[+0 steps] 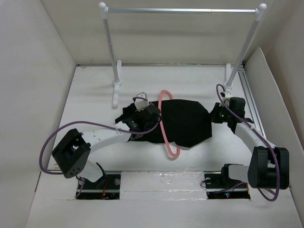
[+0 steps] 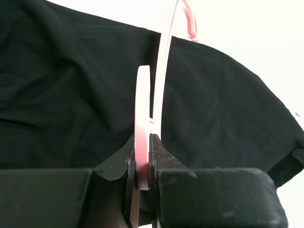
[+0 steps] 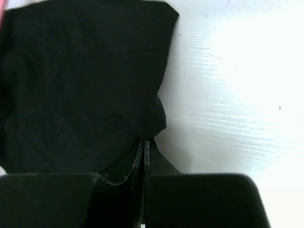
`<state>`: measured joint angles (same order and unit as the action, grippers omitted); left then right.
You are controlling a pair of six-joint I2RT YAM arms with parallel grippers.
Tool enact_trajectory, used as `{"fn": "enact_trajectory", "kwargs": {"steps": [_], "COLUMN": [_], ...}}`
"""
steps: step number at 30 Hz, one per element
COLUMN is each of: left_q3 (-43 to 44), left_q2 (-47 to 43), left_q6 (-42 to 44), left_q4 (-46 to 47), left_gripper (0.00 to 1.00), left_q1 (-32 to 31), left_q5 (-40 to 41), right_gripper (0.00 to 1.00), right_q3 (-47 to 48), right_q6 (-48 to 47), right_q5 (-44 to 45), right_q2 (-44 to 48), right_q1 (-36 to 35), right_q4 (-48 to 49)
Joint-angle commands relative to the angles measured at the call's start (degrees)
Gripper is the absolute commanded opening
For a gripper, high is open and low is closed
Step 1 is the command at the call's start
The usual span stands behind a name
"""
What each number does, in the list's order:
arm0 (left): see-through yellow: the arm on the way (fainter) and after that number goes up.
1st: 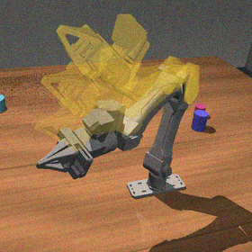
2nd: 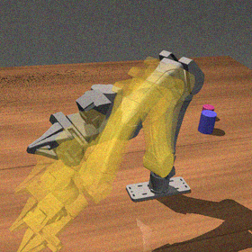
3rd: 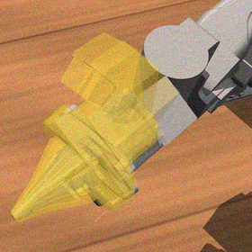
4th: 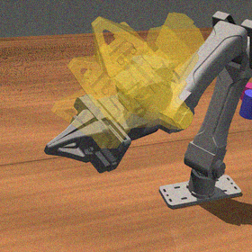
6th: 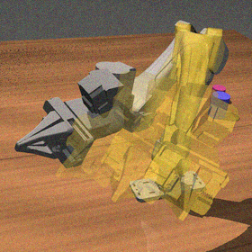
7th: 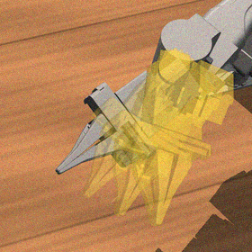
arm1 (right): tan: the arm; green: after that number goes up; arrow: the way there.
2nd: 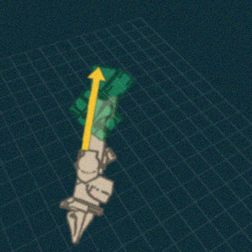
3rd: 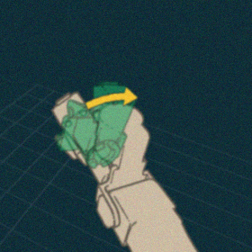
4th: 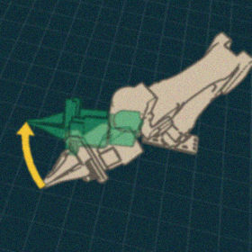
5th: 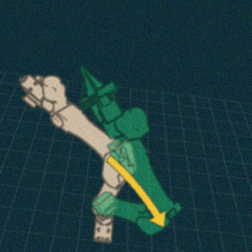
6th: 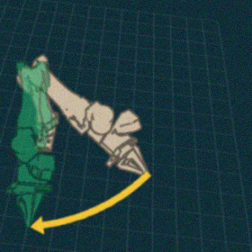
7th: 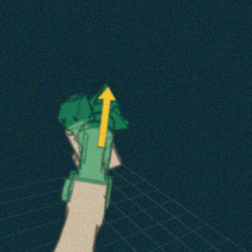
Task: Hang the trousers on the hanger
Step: Place trousers on hanger
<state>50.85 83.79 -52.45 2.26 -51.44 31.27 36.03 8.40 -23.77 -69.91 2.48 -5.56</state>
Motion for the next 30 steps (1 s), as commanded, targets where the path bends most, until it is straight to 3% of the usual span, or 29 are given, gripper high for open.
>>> {"fn": "enact_trajectory", "kwargs": {"steps": [1, 7, 14, 30], "left_q3": [-2.2, -0.4, 7.9, 7.9], "left_q2": [-3.0, -3.0, 0.3, 0.6], "left_q6": [3.9, 3.4, 6.3, 11.4], "left_q4": [-6.0, -5.2, -10.8, -11.8], "left_gripper": [0.00, 0.00, 0.00, 0.00], "left_q1": [0.9, 0.9, -1.7, -1.7], "left_q5": [3.0, 2.0, 8.1, 11.2], "right_gripper": [0.00, 0.00, 0.00, 0.00], "right_q3": [3.7, 3.7, 4.2, 4.7], "right_q6": [-3.9, -4.4, -5.3, -5.9], "right_q5": [-1.8, -3.0, -0.7, 0.1], "right_q2": [-2.7, -8.3, -12.2, -14.4], "right_q1": [1.5, 0.0, 0.8, 2.9], "right_q4": [-1.3, 1.1, 1.5, 1.7]}}
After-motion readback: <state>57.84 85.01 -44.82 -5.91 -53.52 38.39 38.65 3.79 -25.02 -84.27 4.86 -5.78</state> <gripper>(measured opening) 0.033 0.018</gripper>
